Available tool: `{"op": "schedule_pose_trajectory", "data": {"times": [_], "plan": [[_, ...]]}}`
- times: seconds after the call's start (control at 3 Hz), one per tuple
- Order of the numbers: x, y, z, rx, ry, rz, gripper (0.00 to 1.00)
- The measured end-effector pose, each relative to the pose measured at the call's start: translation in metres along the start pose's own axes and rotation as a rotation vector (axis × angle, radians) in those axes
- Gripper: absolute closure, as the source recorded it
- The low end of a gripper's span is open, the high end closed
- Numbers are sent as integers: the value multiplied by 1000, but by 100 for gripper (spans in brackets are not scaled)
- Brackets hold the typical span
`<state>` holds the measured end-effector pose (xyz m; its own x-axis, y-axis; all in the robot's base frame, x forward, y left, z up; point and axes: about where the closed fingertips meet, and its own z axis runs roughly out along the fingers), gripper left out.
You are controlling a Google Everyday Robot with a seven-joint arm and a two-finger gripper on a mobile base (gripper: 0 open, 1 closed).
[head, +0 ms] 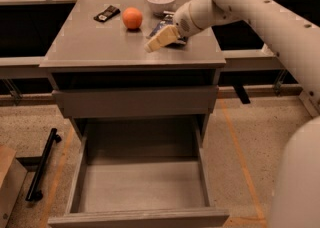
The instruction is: Place orange into middle drawer
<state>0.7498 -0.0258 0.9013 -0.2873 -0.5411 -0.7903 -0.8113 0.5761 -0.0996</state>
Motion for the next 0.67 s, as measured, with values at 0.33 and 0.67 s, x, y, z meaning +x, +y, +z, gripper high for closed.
{"op": "schedule_pose_trajectory", "data": {"times": [0.33,0.67], "plan": [[-27,-13,37,-20,-36,-10,0],[-54,-18,57,-21,-98,-15,0]]}}
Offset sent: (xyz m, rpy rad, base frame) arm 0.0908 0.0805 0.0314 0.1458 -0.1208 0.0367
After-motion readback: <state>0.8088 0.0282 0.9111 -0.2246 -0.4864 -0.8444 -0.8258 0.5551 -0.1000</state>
